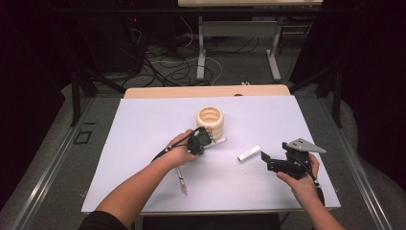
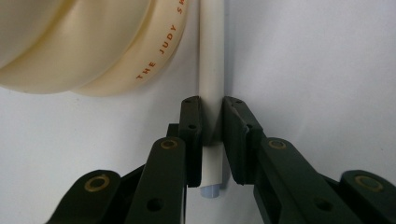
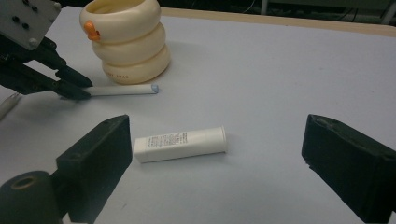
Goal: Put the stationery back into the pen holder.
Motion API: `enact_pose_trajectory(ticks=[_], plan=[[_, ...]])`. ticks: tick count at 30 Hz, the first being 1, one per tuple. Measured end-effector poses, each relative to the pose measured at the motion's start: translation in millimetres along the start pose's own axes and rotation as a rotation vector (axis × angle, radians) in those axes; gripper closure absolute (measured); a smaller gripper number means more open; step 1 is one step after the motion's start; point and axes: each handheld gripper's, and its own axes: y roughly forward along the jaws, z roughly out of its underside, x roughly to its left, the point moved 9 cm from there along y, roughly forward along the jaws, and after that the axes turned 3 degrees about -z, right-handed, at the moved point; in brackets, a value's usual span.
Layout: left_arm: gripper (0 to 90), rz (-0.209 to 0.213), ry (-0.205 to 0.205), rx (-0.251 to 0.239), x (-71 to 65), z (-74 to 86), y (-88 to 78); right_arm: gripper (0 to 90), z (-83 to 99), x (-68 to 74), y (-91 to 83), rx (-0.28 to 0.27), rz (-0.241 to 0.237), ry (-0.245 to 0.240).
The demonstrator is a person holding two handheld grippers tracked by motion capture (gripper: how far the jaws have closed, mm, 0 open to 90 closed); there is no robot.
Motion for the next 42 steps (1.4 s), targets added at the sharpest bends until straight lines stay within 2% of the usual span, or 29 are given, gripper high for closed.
enact_pose_trajectory(ticks=[3, 8, 13, 15, 17, 25, 31, 35, 42], plan=[[78.6, -0.006, 0.011, 0.002, -0.1, -0.1, -0.3, 8.8, 0.1, -0.8, -0.7, 0.002, 0.002, 0.001], [78.7, -0.007, 0.007, 0.004, -0.8, 0.1, -1.0, 9.2, -0.5, -1.7, -1.0, -0.002, 0.01, 0.005], [78.7, -0.008, -0.005, -0.019, -1.7, -1.1, -3.2, 10.8, -0.1, -3.0, -1.0, 0.005, 0.007, 0.015], [78.7, -0.001, -0.013, -0.028, -2.9, -1.8, -4.7, 13.2, 0.4, -2.3, -1.1, 0.011, 0.01, 0.04], [78.7, -0.002, -0.015, -0.04, -3.2, -2.7, -6.7, 14.7, 1.3, -1.2, -1.3, 0.025, 0.004, 0.035], [78.7, 0.01, -0.078, -0.113, -3.9, -7.2, -17.3, 14.7, 0.7, 6.8, 0.9, 0.031, -0.011, 0.005], [78.7, 0.017, -0.122, -0.156, -4.1, -9.2, -26.7, 15.1, 1.4, 13.4, 2.6, 0.041, -0.041, 0.022], [78.7, 0.03, -0.166, -0.193, -4.4, -10.5, -32.6, 15.2, 0.4, 20.7, 3.7, 0.039, -0.065, 0.013], [78.7, 0.055, -0.264, -0.269, -4.8, -16.1, -45.8, 15.2, -1.4, 29.9, 6.7, 0.039, -0.089, 0.043]])
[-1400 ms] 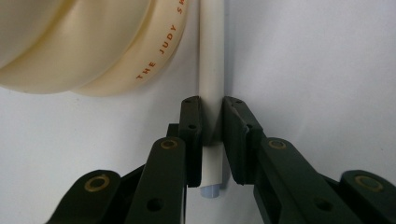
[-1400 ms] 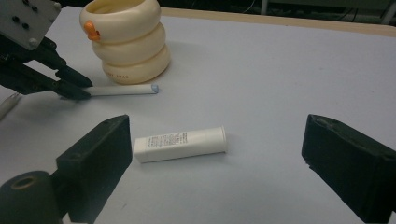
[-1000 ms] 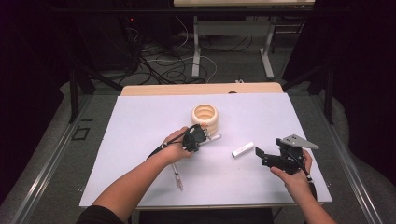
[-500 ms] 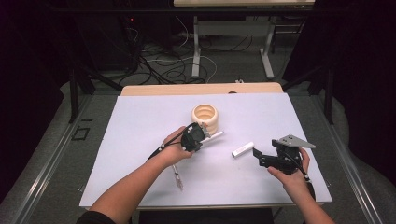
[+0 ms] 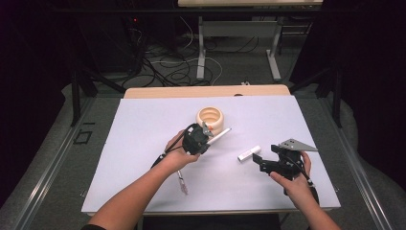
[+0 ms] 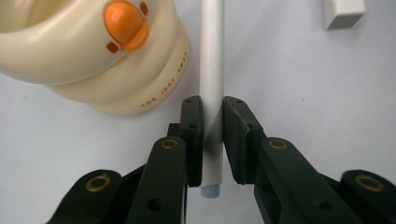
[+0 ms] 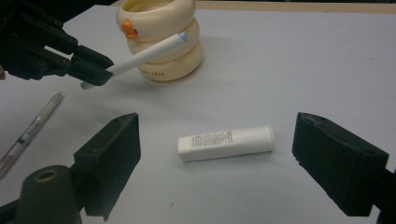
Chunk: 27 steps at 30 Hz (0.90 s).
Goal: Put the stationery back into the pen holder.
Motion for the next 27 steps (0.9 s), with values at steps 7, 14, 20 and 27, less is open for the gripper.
enact_pose_trajectory(ticks=[7, 14, 20, 27], plan=[[78.7, 0.015, -0.129, -0.077, -0.4, -4.1, -11.1, 15.3, -3.4, 6.8, 0.2, 0.006, -0.026, -0.013], [78.7, 0.036, -0.215, -0.132, -1.3, -5.2, -24.4, 15.7, -8.5, 13.3, 0.7, 0.003, -0.037, -0.024], [78.7, 0.069, -0.283, -0.213, -4.9, -10.0, -37.4, 16.6, -16.8, 16.2, -0.2, -0.013, -0.037, -0.02], [78.7, 0.097, -0.34, -0.277, -7.5, -12.2, -49.0, 16.6, -23.8, 22.0, 0.8, -0.003, -0.063, 0.022]])
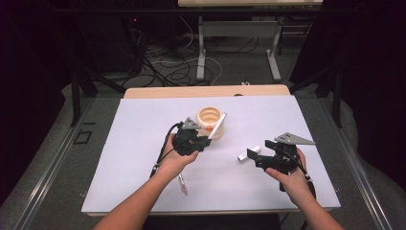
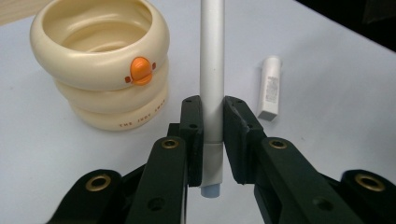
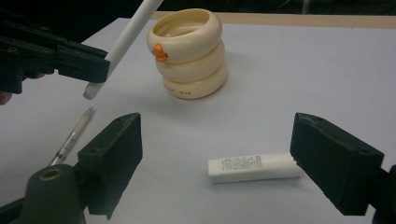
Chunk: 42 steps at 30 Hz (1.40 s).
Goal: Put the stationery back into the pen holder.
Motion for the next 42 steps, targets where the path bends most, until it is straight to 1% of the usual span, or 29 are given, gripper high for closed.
enact_pose_trajectory(ticks=[1, 2, 3, 4, 5, 6, 8, 9, 10, 11, 13, 14, 16, 17, 18, 19, 20, 21, 22, 23, 25, 28, 30, 31, 35, 38, 39, 40, 42], plan=[[78.7, -0.002, -0.006, -0.005, 0.6, -0.3, -0.8, 16.6, -0.7, 1.0, 1.3, 0.002, -0.004, 0.008], [78.7, -0.002, -0.027, -0.014, 0.4, -0.7, -0.6, 16.6, -1.2, 1.7, 2.3, 0.006, -0.006, 0.012], [78.7, 0.002, -0.041, -0.01, 0.5, 0.1, -0.9, 16.7, -2.1, 2.7, 3.4, 0.008, -0.009, 0.013], [78.7, 0.0, -0.04, -0.008, 2.0, 0.8, -1.6, 16.6, -2.8, 3.7, 4.7, 0.01, -0.009, 0.018], [78.7, -0.006, -0.054, -0.007, 2.6, 1.5, -2.0, 16.6, -3.5, 4.8, 5.9, 0.016, -0.012, 0.017], [78.7, -0.005, -0.08, -0.011, 2.1, 2.0, -1.8, 16.6, -4.1, 6.1, 7.0, 0.022, -0.013, 0.023], [78.7, -0.009, -0.103, -0.01, 3.7, 3.7, -2.7, 16.6, -6.6, 8.7, 9.8, 0.021, -0.013, 0.027], [78.7, -0.011, -0.124, -0.009, 3.7, 4.4, -2.8, 16.6, -7.8, 10.0, 11.0, 0.024, -0.015, 0.031], [78.7, -0.012, -0.129, -0.015, 4.8, 4.9, -2.7, 16.6, -9.2, 11.2, 12.5, 0.026, -0.017, 0.035], [78.7, -0.015, -0.147, -0.015, 4.9, 5.6, -2.8, 16.6, -10.6, 12.3, 14.0, 0.03, -0.017, 0.042], [78.7, -0.025, -0.159, -0.011, 6.7, 7.4, -3.5, 16.7, -14.1, 14.9, 17.9, 0.034, -0.022, 0.056], [78.7, -0.022, -0.179, -0.024, 6.3, 7.3, -3.2, 16.8, -15.5, 16.8, 19.3, 0.043, -0.028, 0.068], [78.7, -0.031, -0.184, -0.026, 8.6, 8.9, -4.4, 17.2, -18.7, 19.3, 22.8, 0.046, -0.025, 0.077], [78.7, -0.029, -0.198, -0.026, 8.5, 10.0, -4.9, 17.9, -20.6, 20.0, 24.5, 0.041, -0.022, 0.074], [78.7, -0.035, -0.196, -0.031, 9.6, 10.6, -5.1, 19.1, -22.3, 21.6, 26.3, 0.04, -0.019, 0.081], [78.7, -0.033, -0.208, -0.034, 9.4, 11.2, -5.1, 20.3, -23.7, 22.9, 28.1, 0.041, -0.02, 0.086], [78.7, -0.035, -0.201, -0.033, 10.4, 12.1, -5.5, 22.1, -25.3, 25.1, 30.5, 0.038, -0.024, 0.102], [78.7, -0.037, -0.216, -0.036, 10.3, 12.8, -5.5, 22.7, -26.7, 26.7, 33.0, 0.039, -0.034, 0.103], [78.7, -0.035, -0.218, -0.041, 11.2, 13.3, -5.7, 22.7, -27.2, 28.5, 35.5, 0.049, -0.038, 0.11], [78.7, -0.033, -0.233, -0.046, 11.3, 13.7, -5.7, 22.7, -28.4, 29.5, 38.6, 0.053, -0.037, 0.105], [78.7, -0.036, -0.245, -0.048, 12.6, 14.8, -6.2, 22.7, -31.7, 32.2, 45.0, 0.056, -0.039, 0.106], [78.7, -0.042, -0.25, -0.058, 14.2, 15.5, -7.2, 24.0, -37.3, 38.0, 53.1, 0.068, -0.054, 0.141], [78.7, -0.045, -0.246, -0.061, 15.6, 15.9, -7.6, 24.5, -41.5, 40.8, 58.6, 0.069, -0.056, 0.151], [78.7, -0.044, -0.255, -0.063, 15.3, 16.0, -7.8, 25.8, -43.2, 42.4, 61.1, 0.074, -0.056, 0.158], [78.7, -0.051, -0.259, -0.072, 16.9, 16.5, -8.9, 31.2, -49.9, 47.6, 69.1, 0.093, -0.065, 0.196], [78.7, -0.053, -0.263, -0.075, 17.8, 17.2, -9.5, 33.4, -55.5, 49.6, 74.5, 0.091, -0.071, 0.237], [78.7, -0.054, -0.265, -0.078, 18.2, 17.3, -9.7, 34.1, -58.0, 49.4, 77.1, 0.079, -0.07, 0.242], [78.7, -0.055, -0.266, -0.08, 18.6, 17.5, -9.9, 34.5, -59.0, 50.4, 77.7, 0.089, -0.079, 0.254], [78.7, -0.056, -0.261, -0.083, 19.5, 17.6, -10.5, 35.4, -62.5, 52.1, 81.1, 0.083, -0.086, 0.275]])
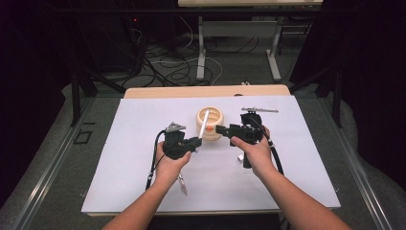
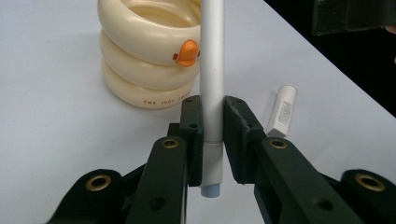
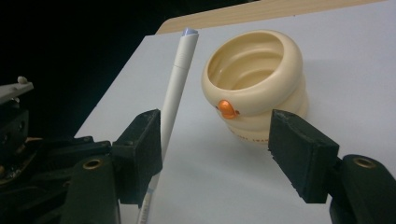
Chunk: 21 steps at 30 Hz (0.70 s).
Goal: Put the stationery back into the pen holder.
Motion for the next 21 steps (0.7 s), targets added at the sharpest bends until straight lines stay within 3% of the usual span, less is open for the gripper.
enact_pose_trajectory(ticks=[7, 17, 21], plan=[[78.7, 0.007, -0.012, -0.007, -1.5, 0.7, 0.5, 38.1, -6.0, 5.4, 10.3, 0.012, -0.007, 0.022], [78.7, 0.027, -0.016, -0.017, -5.9, 0.2, -0.2, 47.0, -9.5, 7.9, 21.9, 0.026, -0.043, 0.139], [78.7, 0.031, -0.015, -0.018, -6.8, 0.1, -0.2, 49.4, -6.1, 8.0, 25.3, 0.055, -0.057, 0.157]])
